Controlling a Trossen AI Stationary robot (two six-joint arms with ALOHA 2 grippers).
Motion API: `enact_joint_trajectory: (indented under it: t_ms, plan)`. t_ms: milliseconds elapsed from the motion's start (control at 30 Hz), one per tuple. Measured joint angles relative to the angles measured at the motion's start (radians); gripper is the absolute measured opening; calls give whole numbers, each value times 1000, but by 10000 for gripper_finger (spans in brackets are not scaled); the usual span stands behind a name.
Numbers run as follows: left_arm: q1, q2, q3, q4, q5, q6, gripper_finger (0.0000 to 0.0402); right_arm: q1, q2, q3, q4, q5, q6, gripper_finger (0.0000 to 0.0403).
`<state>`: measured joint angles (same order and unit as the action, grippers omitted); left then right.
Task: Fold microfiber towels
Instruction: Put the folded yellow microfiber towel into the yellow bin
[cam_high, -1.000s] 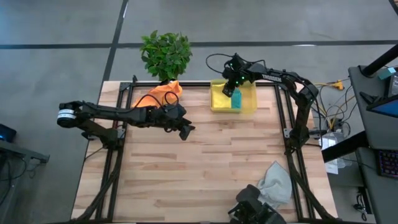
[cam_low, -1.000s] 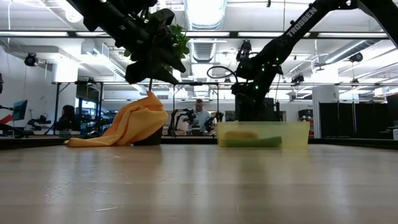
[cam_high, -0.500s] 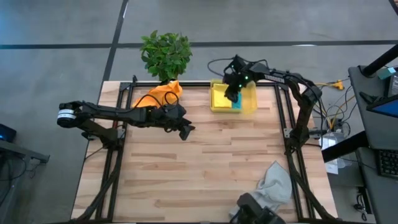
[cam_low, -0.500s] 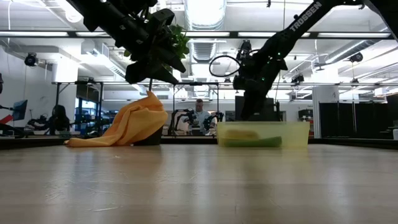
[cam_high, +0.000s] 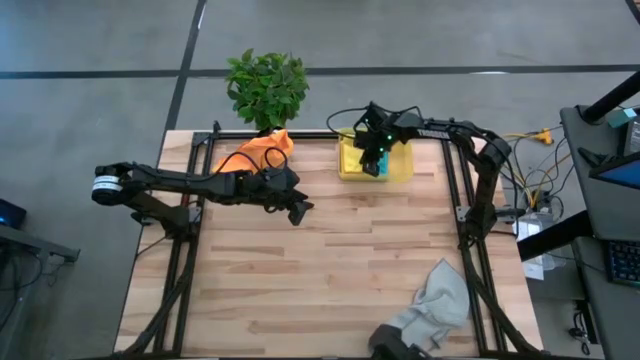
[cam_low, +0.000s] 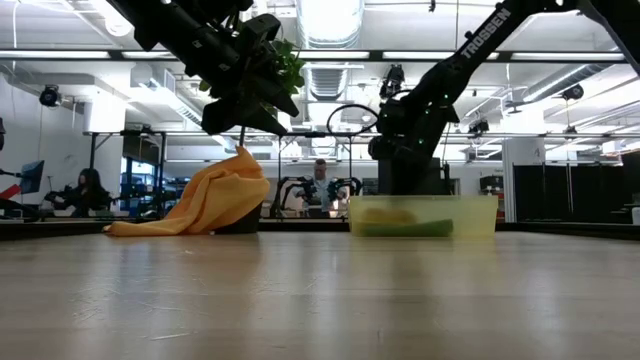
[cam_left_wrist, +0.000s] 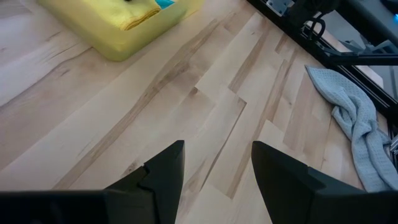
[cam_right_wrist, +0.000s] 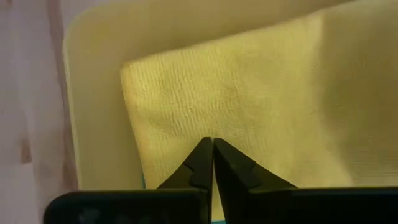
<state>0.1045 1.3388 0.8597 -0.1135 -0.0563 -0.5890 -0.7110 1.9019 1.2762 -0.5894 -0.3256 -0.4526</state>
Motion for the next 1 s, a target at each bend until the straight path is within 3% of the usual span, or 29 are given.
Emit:
enact_joint_trajectory:
  t_ms: [400, 500, 767, 1000]
  plan:
    - [0, 0, 0, 0, 0, 2, 173, -26, -11, 74, 77, 17, 66, 9]
    - [0, 0, 0, 0, 0, 1, 173, -43, 0, 98, 107, 95, 87, 9]
    - [0, 0, -2, -1, 0, -6, 173, -53, 108, 175, 111, 190, 133, 8]
    - [0, 0, -2, -2, 0, -8, 173, -55, 180, 245, 100, 195, 215, 8]
